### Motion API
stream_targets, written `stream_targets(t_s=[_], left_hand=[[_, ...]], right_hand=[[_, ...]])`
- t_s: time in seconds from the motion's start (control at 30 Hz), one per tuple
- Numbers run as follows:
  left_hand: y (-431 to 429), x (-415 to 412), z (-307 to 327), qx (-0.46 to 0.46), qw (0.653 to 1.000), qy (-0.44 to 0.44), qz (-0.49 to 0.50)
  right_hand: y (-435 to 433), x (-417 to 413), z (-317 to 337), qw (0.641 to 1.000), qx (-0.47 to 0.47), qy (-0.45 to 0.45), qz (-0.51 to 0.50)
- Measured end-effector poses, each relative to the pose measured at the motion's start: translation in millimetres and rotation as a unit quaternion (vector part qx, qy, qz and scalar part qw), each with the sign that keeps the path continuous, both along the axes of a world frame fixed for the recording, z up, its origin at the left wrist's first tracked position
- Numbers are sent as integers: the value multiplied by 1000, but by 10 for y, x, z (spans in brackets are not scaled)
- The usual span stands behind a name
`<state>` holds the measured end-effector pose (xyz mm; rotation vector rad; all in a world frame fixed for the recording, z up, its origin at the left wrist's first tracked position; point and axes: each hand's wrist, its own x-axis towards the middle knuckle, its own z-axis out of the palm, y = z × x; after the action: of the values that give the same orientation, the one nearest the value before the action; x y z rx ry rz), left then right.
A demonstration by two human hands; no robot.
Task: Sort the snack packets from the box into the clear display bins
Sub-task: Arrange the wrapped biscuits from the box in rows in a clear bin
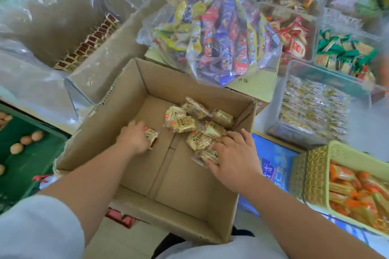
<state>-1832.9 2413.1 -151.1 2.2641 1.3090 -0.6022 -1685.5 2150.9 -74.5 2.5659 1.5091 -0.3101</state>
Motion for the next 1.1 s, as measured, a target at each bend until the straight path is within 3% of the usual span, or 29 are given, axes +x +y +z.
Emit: stream_targets(t_s=[0.2,0.4,0.5,0.63,0.77,0.83,0.93,1.1], left_hand=[[107,57,-228,2,991,75,-112],[120,156,-192,119,954,186,-203],[121,223,-97,82,955,143,-248],[276,308,206,-35,964,94,-244],[382,386,367,-171,971,-31,-165],[283,520,301,-146,978,-99,-115],[135,713,59,-87,986,-113,-84],[52,762,-248,-154,980,-126,21]], right_hand=[[20,-10,-5,1000,7,-3,-25],[31,-12,-7,999,19,-6,-33],[33,-13,-1,999,14,0,-35],[26,-5,-4,999,15,6,-34],[39,-11,1,999,18,9,-38],[37,-13,1,999,18,11,-40],[29,-8,5,999,15,16,-42],[36,-10,12,998,15,25,-48]])
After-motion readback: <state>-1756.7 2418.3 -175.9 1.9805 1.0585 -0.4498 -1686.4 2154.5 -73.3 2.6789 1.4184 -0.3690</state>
